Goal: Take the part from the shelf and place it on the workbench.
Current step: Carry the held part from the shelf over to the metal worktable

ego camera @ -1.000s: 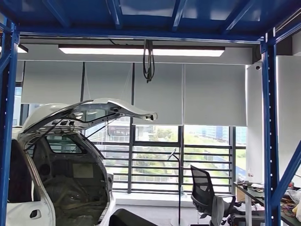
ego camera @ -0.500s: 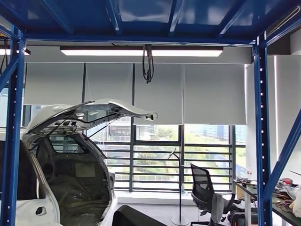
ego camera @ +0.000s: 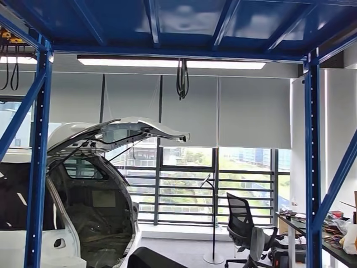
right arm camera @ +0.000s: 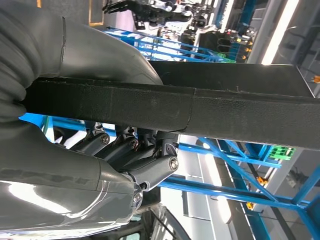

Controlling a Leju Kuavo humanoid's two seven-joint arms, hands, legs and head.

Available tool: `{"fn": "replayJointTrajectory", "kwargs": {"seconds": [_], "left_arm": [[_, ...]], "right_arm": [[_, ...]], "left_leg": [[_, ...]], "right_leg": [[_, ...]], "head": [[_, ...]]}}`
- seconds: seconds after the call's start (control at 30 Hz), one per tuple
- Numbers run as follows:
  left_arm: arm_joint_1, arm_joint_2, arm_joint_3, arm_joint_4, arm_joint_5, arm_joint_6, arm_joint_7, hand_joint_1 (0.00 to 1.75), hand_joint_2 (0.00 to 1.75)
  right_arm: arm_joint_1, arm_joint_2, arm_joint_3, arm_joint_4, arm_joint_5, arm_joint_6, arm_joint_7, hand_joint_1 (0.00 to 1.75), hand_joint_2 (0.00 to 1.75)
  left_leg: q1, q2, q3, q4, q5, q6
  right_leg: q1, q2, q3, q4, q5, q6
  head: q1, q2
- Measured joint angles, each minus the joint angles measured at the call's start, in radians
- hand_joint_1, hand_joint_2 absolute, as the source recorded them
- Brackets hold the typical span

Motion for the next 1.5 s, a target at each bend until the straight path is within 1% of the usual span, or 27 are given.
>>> {"fn": "replayJointTrajectory", "kwargs": {"seconds": [0.07,0.13,0.17,0.2,0.27,0.3,0.33,0.4,0.43,0.47,0.53,0.57,0.67,0.73,0.8,0.83,0.87,0.9,1.0,1.07,1.13,1.2,1.27,1.33,1.4,1.47,1.5], "left_arm": [[0.0,-0.003,0.001,0.0,-0.003,0.0,0.0,0.0,1.75],[0.001,-0.002,0.001,0.0,-0.004,0.0,0.0,0.0,1.75],[0.002,-0.002,0.001,0.0,-0.005,0.0,0.0,0.0,1.75],[0.003,-0.002,0.002,0.0,-0.006,0.0,0.0,0.0,1.75],[0.003,0.0,0.002,0.0,-0.008,0.0,0.0,0.0,1.75],[0.003,0.001,0.003,0.0,-0.01,0.0,0.0,0.0,1.75],[0.003,0.003,0.003,0.0,-0.011,0.001,0.001,0.0,1.75],[0.003,0.007,0.003,0.0,-0.017,0.002,0.005,0.0,1.75],[0.003,0.008,0.003,0.0,-0.02,0.003,0.01,0.0,1.75],[0.002,0.009,0.003,0.0,-0.024,0.004,0.018,0.0,1.75],[0.001,0.012,0.003,0.0,-0.031,0.006,0.04,0.0,1.75],[0.0,0.014,0.003,0.0,-0.036,0.009,0.055,0.0,1.75],[0.004,0.023,0.005,0.0,-0.043,0.023,0.119,0.0,1.75],[0.012,0.031,0.009,0.0,-0.047,0.034,0.166,0.0,1.75],[0.018,0.039,0.015,0.0,-0.051,0.042,0.205,0.0,1.75],[0.02,0.043,0.019,0.0,-0.053,0.044,0.22,0.0,1.75],[0.023,0.048,0.023,0.0,-0.053,0.045,0.233,0.0,1.75],[0.025,0.052,0.026,0.0,-0.053,0.047,0.246,0.0,1.75],[0.024,0.062,0.034,0.0,-0.054,0.056,0.274,0.0,1.75],[0.023,0.069,0.041,0.0,-0.054,0.058,0.288,0.0,1.75],[0.027,0.076,0.05,-0.001,-0.053,0.061,0.299,0.0,1.75],[0.033,0.085,0.058,-0.001,-0.053,0.064,0.306,0.0,1.75],[0.034,0.095,0.066,-0.002,-0.052,0.066,0.31,0.0,1.75],[0.035,0.106,0.074,-0.003,-0.051,0.066,0.312,0.0,1.75],[0.04,0.114,0.082,-0.003,-0.05,0.067,0.316,0.0,1.75],[0.044,0.119,0.09,-0.005,-0.048,0.072,0.324,0.0,1.75],[0.044,0.122,0.094,-0.006,-0.046,0.075,0.329,0.0,1.75]], "right_arm": [[-0.003,0.001,0.0,-0.006,-0.002,0.001,-0.002,1.75,1.75],[-0.003,0.001,0.0,-0.007,-0.005,0.002,-0.002,1.75,1.75],[-0.003,0.002,0.001,-0.008,-0.006,0.002,-0.002,1.75,1.75],[-0.002,0.002,0.001,-0.008,-0.008,0.003,-0.003,1.75,1.75],[-0.001,0.004,0.002,-0.008,-0.011,0.005,-0.004,1.75,1.75],[0.001,0.004,0.002,-0.008,-0.012,0.006,-0.004,1.75,1.75],[0.003,0.004,0.002,-0.008,-0.013,0.007,-0.004,1.75,1.75],[0.005,0.003,0.002,-0.008,-0.009,0.008,-0.006,1.75,1.75],[0.005,0.003,0.002,-0.008,-0.002,0.009,-0.009,1.75,1.75],[0.005,0.003,0.002,-0.008,0.007,0.009,-0.012,1.75,1.75],[0.004,0.001,0.001,-0.008,0.021,0.009,-0.021,1.75,1.75],[0.003,0.0,0.001,-0.008,0.025,0.009,-0.025,1.75,1.75],[0.001,-0.005,0.002,-0.006,0.029,0.014,-0.04,1.75,1.75],[-0.001,-0.01,0.002,-0.004,0.031,0.016,-0.052,1.75,1.75],[-0.002,-0.015,0.002,0.001,0.034,0.019,-0.061,1.75,1.75],[-0.002,-0.017,0.002,0.004,0.036,0.021,-0.063,1.75,1.75],[-0.001,-0.019,0.002,0.006,0.037,0.022,-0.066,1.75,1.75],[-0.002,-0.02,0.002,0.008,0.038,0.022,-0.069,1.75,1.75],[-0.006,-0.023,0.002,0.009,0.039,0.023,-0.078,1.75,1.75],[-0.009,-0.026,0.001,0.009,0.04,0.024,-0.083,1.75,1.75],[-0.009,-0.028,0.001,0.009,0.042,0.026,-0.088,1.75,1.75],[-0.009,-0.028,0.001,0.009,0.045,0.028,-0.095,1.75,1.75],[-0.007,-0.029,0.0,0.01,0.047,0.029,-0.101,1.75,1.75],[-0.001,-0.034,-0.001,0.014,0.052,0.03,-0.105,1.75,1.75],[0.004,-0.038,-0.001,0.018,0.058,0.03,-0.11,1.75,1.75],[0.006,-0.042,-0.001,0.02,0.061,0.03,-0.115,1.75,1.75],[0.007,-0.044,-0.001,0.021,0.063,0.03,-0.117,1.75,1.75]], "left_leg": [[0.008,0.0,-0.005,-0.004,0.016,-0.011],[0.014,0.001,-0.009,-0.009,0.022,-0.022],[0.015,0.0,-0.013,-0.004,0.006,-0.027],[0.015,0.0,-0.02,0.016,-0.027,-0.031],[0.022,0.0,-0.039,0.112,-0.125,-0.044],[0.026,0.0,-0.048,0.173,-0.159,-0.05],[0.031,0.0,-0.05,0.222,-0.168,-0.058],[0.042,0.001,-0.023,0.238,-0.113,-0.076],[0.05,0.001,0.012,0.2,-0.08,-0.086],[0.057,0.001,0.055,0.142,-0.067,-0.097],[0.062,0.002,0.126,0.033,-0.098,-0.094],[0.06,0.0,0.139,0.005,-0.12,-0.084],[0.057,-0.006,0.128,-0.002,-0.126,-0.048],[0.055,-0.009,0.119,-0.002,-0.113,-0.034],[0.05,-0.015,0.107,-0.002,-0.103,-0.028],[0.047,-0.02,0.103,-0.001,-0.099,-0.027],[0.043,-0.027,0.099,-0.001,-0.096,-0.027],[0.04,-0.035,0.097,-0.001,-0.093,-0.027],[0.038,-0.061,0.091,-0.002,-0.087,-0.03],[0.047,-0.08,0.083,-0.003,-0.08,-0.04],[0.055,-0.099,0.077,-0.008,-0.075,-0.053],[0.051,-0.079,0.061,0.008,-0.093,-0.06],[0.045,-0.036,0.012,0.095,-0.143,-0.064],[0.045,-0.019,-0.042,0.2,-0.175,-0.07],[0.048,-0.008,-0.043,0.197,-0.142,-0.079],[0.05,0.026,0.007,0.091,-0.082,-0.086],[0.049,0.046,0.028,0.045,-0.063,-0.084]], "right_leg": [[0.016,0.001,0.042,-0.074,-0.003,-0.017],[0.018,-0.001,0.039,-0.095,0.024,-0.016],[0.015,-0.003,0.034,-0.105,0.039,-0.016],[0.01,-0.006,0.025,-0.113,0.053,-0.015],[0.006,-0.01,0.0,-0.114,0.075,-0.014],[0.004,-0.012,-0.016,-0.111,0.084,-0.01],[0.001,-0.014,-0.033,-0.107,0.093,-0.006],[-0.01,-0.016,-0.071,-0.092,0.106,0.007],[-0.016,-0.017,-0.091,-0.078,0.11,0.014],[-0.02,-0.017,-0.111,-0.059,0.112,0.021],[-0.023,-0.017,-0.143,-0.021,0.113,0.034],[-0.024,-0.019,-0.154,-0.009,0.116,0.042],[-0.031,-0.02,-0.173,0.012,0.11,0.061],[-0.034,-0.015,-0.2,0.087,0.052,0.07],[-0.035,-0.013,-0.24,0.214,-0.019,0.074],[-0.035,-0.012,-0.25,0.257,-0.035,0.073],[-0.034,-0.011,-0.244,0.266,-0.034,0.07],[-0.033,-0.006,-0.219,0.236,-0.015,0.064],[-0.027,0.056,-0.106,0.05,0.056,0.032],[-0.022,0.083,-0.082,0.002,0.065,0.022],[-0.019,0.065,-0.077,-0.015,0.075,0.017],[-0.023,0.042,-0.059,-0.054,0.082,0.012],[-0.024,0.014,-0.05,-0.079,0.08,0.01],[-0.023,-0.016,-0.052,-0.078,0.078,0.009],[-0.024,-0.039,-0.054,-0.07,0.073,0.013],[-0.026,-0.058,-0.058,-0.053,0.062,0.024],[-0.024,-0.066,-0.062,-0.041,0.055,0.031]], "head": [[0.0,0.0],[0.0,0.0],[0.0,0.0],[0.0,0.0],[0.0,0.001],[0.0,0.0],[0.0,0.0],[0.0,0.0],[0.0,0.0],[0.0,0.0],[-0.001,0.0],[-0.001,0.0],[-0.001,0.0],[-0.001,0.0],[-0.001,0.0],[-0.001,0.0],[-0.001,0.0],[-0.001,0.0],[-0.001,0.0],[-0.001,0.0],[-0.001,0.0],[0.0,0.0],[0.001,0.0],[0.001,0.0],[0.001,0.0],[0.001,0.0],[0.001,0.0]]}}
